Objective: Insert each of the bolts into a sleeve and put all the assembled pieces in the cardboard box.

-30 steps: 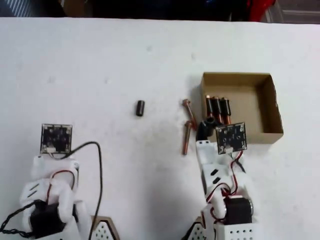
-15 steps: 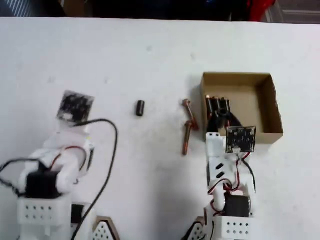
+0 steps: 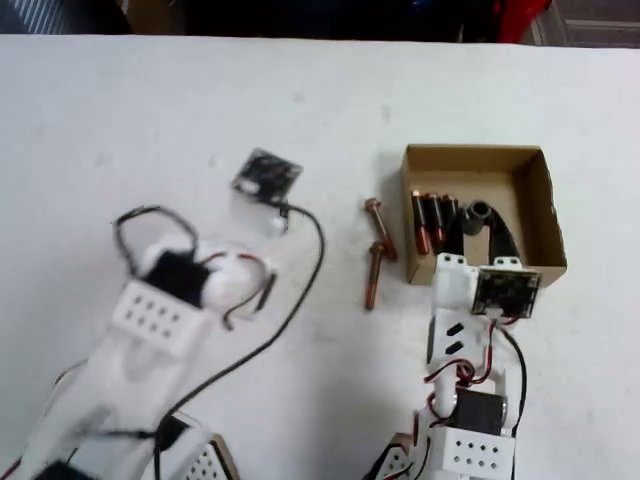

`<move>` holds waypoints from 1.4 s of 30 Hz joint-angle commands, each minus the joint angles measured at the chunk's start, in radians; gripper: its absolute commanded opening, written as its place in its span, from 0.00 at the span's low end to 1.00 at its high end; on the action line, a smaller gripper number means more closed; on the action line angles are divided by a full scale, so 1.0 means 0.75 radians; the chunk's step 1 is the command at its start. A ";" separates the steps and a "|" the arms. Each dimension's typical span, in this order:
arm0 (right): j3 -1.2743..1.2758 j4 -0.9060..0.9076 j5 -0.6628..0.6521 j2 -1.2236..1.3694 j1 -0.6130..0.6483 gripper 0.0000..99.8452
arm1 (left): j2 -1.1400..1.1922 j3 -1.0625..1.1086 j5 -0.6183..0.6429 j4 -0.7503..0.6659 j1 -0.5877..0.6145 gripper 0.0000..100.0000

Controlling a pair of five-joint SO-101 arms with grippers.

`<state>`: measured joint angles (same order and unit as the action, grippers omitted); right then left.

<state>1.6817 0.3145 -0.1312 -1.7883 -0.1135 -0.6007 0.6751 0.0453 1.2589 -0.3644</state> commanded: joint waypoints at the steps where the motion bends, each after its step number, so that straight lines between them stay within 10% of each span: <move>1: 0.012 -0.044 0.164 -0.015 -0.107 0.02 | 0.173 -0.139 0.098 -0.084 -0.077 0.02; 28: 0.012 -0.050 0.225 -0.009 -0.199 0.02 | 1.339 -1.056 0.421 -0.192 -0.204 0.03; 42: 0.012 -0.048 0.225 -0.007 -0.199 0.02 | 1.601 -1.493 0.471 0.070 -0.283 0.03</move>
<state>1.6817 0.2961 0.0299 -1.7883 -0.2501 0.5808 -0.3682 0.3890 1.2958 -0.5685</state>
